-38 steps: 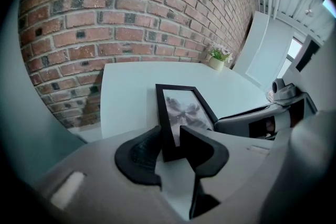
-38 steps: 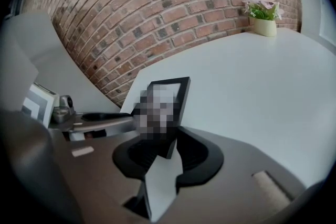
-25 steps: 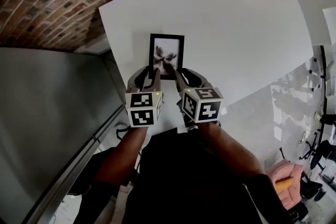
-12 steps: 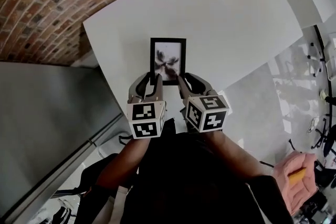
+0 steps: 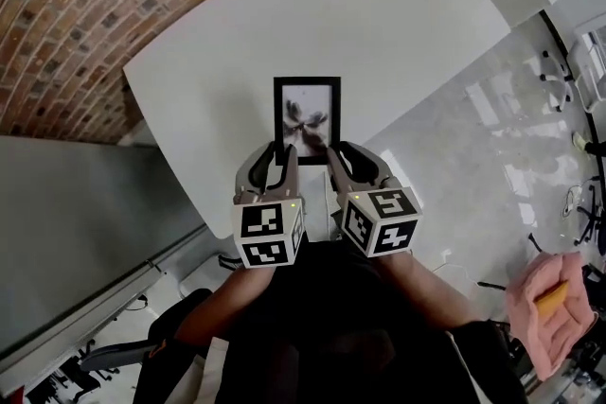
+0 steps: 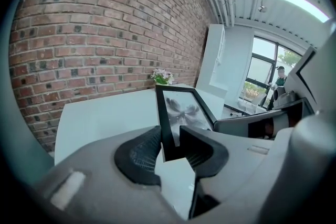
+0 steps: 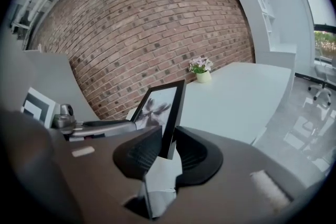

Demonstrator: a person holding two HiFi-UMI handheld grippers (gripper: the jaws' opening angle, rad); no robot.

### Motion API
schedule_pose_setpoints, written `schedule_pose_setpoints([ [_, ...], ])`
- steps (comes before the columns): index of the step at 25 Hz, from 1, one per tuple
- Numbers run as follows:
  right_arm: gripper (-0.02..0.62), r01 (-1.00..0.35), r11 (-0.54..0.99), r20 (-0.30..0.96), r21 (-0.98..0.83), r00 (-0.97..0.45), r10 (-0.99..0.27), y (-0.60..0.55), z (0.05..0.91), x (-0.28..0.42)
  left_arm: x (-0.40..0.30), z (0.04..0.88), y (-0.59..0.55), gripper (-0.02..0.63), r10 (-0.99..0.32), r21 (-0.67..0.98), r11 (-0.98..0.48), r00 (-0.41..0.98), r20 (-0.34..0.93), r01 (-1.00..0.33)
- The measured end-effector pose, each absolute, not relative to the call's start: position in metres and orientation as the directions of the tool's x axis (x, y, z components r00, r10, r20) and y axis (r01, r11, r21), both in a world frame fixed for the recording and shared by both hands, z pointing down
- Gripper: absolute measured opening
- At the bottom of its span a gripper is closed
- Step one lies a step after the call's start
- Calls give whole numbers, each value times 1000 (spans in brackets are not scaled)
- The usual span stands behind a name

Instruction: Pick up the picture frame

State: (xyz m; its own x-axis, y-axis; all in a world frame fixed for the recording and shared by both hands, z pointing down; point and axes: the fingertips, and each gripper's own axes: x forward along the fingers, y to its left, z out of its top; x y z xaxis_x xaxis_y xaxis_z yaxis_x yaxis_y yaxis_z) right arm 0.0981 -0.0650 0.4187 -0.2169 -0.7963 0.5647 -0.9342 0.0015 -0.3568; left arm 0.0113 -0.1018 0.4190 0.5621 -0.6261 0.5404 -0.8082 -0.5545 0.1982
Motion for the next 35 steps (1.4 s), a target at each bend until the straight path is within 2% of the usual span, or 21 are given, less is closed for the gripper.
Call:
schedule_pose_setpoints([
  [17,80,-951,-22,416,-307,-113,-902,60,355,187,101,349,21,106,-667,125,-640,629,399,-758],
  [26,80,-969,-52,293,-240,-21,-956,94,304,224,140,305,49,103,-674,119,-682,684,279,-722],
  [35,75,-972,-107,244,-211,54,-968,100,285,252,171,284,50,100,-650,100,-725,724,231,-682],
])
